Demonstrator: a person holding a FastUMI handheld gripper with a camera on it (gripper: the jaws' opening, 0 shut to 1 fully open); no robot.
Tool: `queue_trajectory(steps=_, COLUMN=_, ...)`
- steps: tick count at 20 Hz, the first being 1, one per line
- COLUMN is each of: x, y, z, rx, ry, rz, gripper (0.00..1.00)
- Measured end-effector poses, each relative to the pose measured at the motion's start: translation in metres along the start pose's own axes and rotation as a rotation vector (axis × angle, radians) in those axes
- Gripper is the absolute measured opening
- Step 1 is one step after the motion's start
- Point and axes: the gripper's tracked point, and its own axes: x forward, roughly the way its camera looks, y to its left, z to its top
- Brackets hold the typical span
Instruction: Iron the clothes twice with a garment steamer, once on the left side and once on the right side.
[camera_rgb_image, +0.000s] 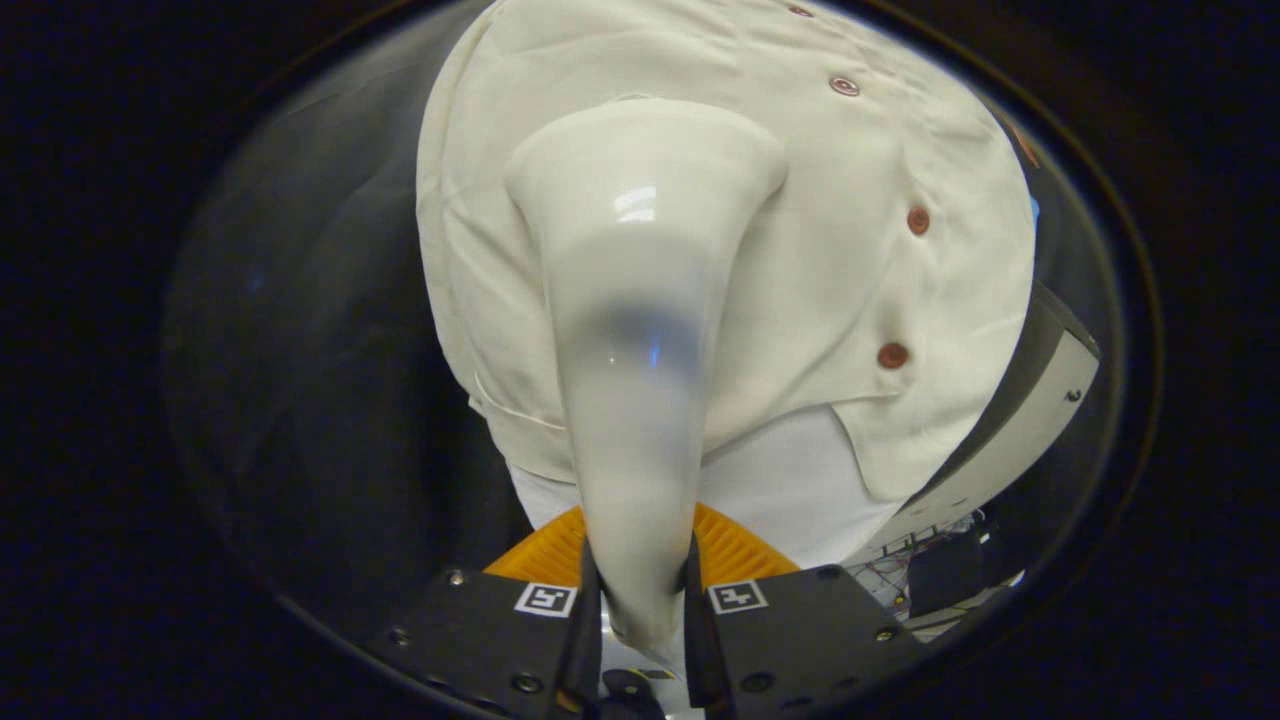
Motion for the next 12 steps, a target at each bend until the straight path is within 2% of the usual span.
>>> queue_trajectory(steps=7, x=-0.024, y=-0.005, z=-0.039, rx=0.028, ry=0.053, rz=0.043, gripper=0.3)
queue_trajectory(steps=12, x=-0.06, y=-0.016, z=-0.037, rx=0.074, ry=0.023, rz=0.048, gripper=0.29)
